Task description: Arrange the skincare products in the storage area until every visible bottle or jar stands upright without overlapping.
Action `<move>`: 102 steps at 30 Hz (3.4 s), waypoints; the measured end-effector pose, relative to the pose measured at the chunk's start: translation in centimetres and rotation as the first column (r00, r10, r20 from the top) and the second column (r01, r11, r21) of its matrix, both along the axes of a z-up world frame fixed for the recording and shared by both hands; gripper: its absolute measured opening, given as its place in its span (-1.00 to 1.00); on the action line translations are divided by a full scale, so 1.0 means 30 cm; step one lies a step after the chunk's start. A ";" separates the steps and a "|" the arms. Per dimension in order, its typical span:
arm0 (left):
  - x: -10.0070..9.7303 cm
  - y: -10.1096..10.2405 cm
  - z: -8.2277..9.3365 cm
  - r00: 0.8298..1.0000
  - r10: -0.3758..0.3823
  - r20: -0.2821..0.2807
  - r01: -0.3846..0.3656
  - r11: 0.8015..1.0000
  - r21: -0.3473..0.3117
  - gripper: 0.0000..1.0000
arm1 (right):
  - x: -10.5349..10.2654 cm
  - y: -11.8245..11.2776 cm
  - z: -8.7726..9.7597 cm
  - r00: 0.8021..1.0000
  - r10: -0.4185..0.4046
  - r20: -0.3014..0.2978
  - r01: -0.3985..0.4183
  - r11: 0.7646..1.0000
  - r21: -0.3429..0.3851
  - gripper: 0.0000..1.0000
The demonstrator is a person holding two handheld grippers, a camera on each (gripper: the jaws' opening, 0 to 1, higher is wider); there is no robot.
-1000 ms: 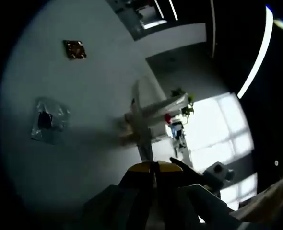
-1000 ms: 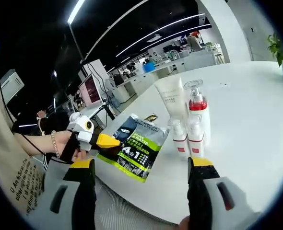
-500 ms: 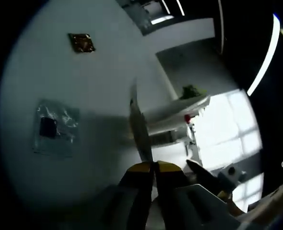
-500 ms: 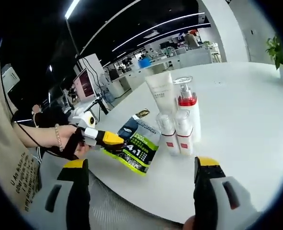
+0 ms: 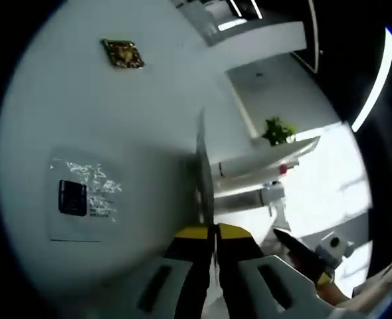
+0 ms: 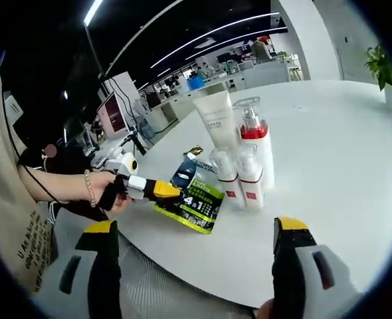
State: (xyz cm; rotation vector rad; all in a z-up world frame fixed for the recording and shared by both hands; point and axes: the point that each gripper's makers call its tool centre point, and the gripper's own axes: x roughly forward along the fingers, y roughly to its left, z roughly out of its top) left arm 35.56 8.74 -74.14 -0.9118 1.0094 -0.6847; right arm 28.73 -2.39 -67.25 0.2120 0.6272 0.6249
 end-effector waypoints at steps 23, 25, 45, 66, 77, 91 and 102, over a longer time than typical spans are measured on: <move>0.010 0.057 -0.093 0.980 -0.149 0.135 0.102 0.948 0.302 -0.87 | 0.013 -0.036 -0.001 0.997 -0.072 -0.013 0.073 0.996 0.048 0.89; 0.013 0.061 -0.091 0.975 -0.165 0.150 0.109 0.939 0.325 -0.86 | 0.014 -0.037 -0.001 0.997 -0.075 -0.013 0.075 0.996 0.052 0.88; 0.033 0.135 -0.101 0.820 -0.517 0.246 0.211 0.672 0.710 -0.66 | 0.014 -0.038 0.001 0.997 -0.080 -0.016 0.081 0.995 0.061 0.87; 0.100 -0.009 -0.123 0.431 -0.860 0.271 0.318 0.427 0.847 0.33 | 0.015 -0.040 -0.007 0.996 -0.084 -0.025 0.085 0.995 0.057 0.86; 0.116 0.018 -0.138 0.533 -0.807 0.256 0.292 0.459 0.839 0.47 | 0.014 -0.040 -0.008 0.996 -0.086 -0.031 0.088 0.994 0.058 0.85; 0.121 0.020 -0.138 0.538 -0.806 0.248 0.291 0.453 0.842 0.47 | 0.014 -0.041 -0.009 0.996 -0.084 -0.028 0.085 0.995 0.054 0.85; 0.099 0.037 -0.122 0.540 -0.808 0.237 0.291 0.444 0.847 0.49 | 0.013 -0.038 -0.009 0.997 -0.078 -0.021 0.079 0.996 0.049 0.85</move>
